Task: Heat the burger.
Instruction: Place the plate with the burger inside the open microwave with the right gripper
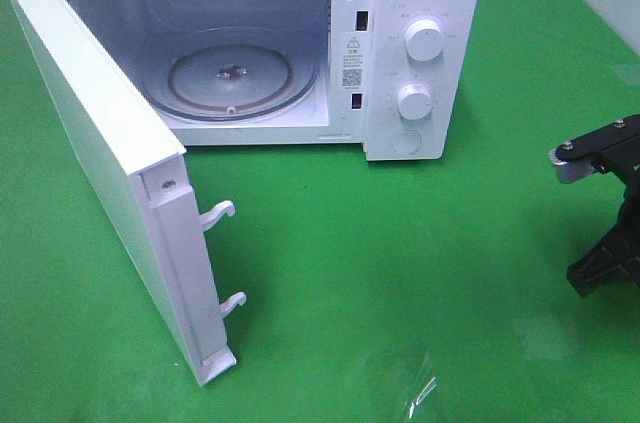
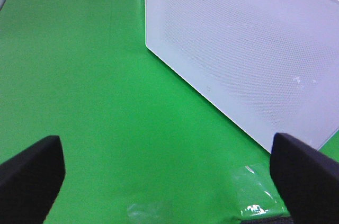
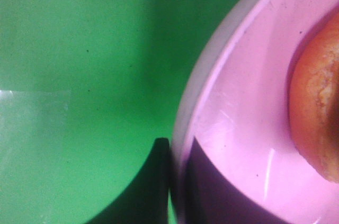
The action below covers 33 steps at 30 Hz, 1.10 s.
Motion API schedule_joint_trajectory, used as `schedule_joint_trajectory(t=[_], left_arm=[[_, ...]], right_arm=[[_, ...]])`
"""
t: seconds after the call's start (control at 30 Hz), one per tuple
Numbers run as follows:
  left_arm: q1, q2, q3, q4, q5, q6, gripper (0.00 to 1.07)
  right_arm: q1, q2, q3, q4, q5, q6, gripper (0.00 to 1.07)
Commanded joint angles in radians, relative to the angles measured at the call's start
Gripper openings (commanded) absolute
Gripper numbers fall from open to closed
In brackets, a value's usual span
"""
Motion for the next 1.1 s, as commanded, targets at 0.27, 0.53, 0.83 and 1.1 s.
schedule_joint_trajectory(t=[0.27, 0.53, 0.83, 1.1], left_arm=[[-0.005, -0.015, 0.001, -0.005, -0.011, -0.002, 0.98], [-0.005, -0.015, 0.001, -0.005, -0.011, -0.002, 0.98], [-0.005, -0.015, 0.001, -0.005, -0.011, -0.002, 0.98], [-0.005, -0.015, 0.001, -0.005, -0.011, -0.002, 0.98]], right_arm=[[0.088, -0.071, 0.003, -0.091, 0.121, 0.03, 0.0], [0.162, -0.147, 0.065, -0.1, 0.144, 0.052, 0.0], [0.242, -0.244, 0.114, -0.106, 0.187, 0.076, 0.0], [0.306, -0.303, 0.12, -0.114, 0.248, 0.076, 0.0]])
